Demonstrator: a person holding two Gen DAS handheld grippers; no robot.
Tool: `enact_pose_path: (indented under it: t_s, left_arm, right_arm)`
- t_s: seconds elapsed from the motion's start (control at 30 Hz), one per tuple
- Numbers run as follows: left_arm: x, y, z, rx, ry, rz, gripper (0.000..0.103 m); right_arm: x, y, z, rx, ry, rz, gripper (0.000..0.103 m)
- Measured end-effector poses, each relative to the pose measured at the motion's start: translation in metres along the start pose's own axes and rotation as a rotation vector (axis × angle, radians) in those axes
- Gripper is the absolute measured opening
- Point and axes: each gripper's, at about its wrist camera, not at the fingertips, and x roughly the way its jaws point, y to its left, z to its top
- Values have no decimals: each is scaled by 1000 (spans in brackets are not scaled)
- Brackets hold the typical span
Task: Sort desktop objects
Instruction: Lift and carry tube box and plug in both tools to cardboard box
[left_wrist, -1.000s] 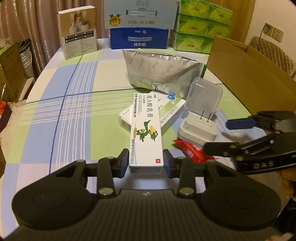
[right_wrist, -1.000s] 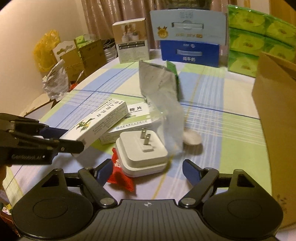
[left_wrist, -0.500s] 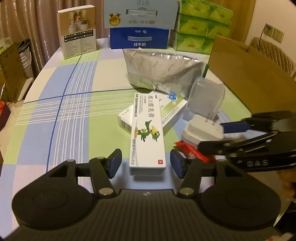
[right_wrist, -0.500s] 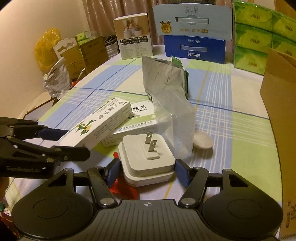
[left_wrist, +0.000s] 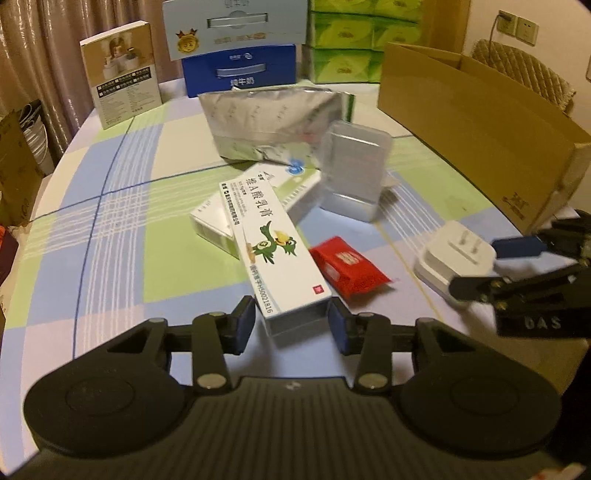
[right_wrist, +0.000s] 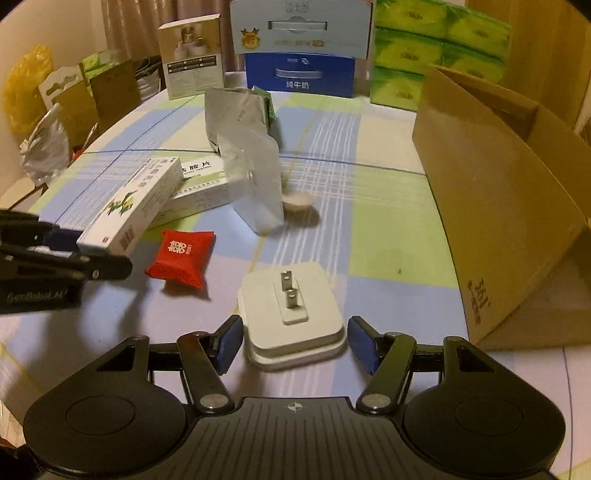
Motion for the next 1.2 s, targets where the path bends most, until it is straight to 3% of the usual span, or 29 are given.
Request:
enact_pose_path:
  t_s: [0.07,0.17,0.37,0.67,1.03,1.2]
  left_arm:
    - [-1,-1,-5,-13,6,-8,39]
    - [-2,1,-7,-51,0,-5,56]
    - [8,7,3,-95,-12,14,56]
    - [14,2,10,1,-29,106,55]
    - [22,-1,13,19,-39,97,52]
    - [26,-10,14,97,-45,142,46]
  right_arm:
    - [0,-1,1,10,-6,12,64]
    - [0,-1,1,17,-7,16,76]
    - [2,-1,0,12,-12,17,77]
    - [6,-9,2,44,-22,2,77]
    - [12,-1,3,4,-14,18,77]
    - [13,-2,3,11,-2,27,68]
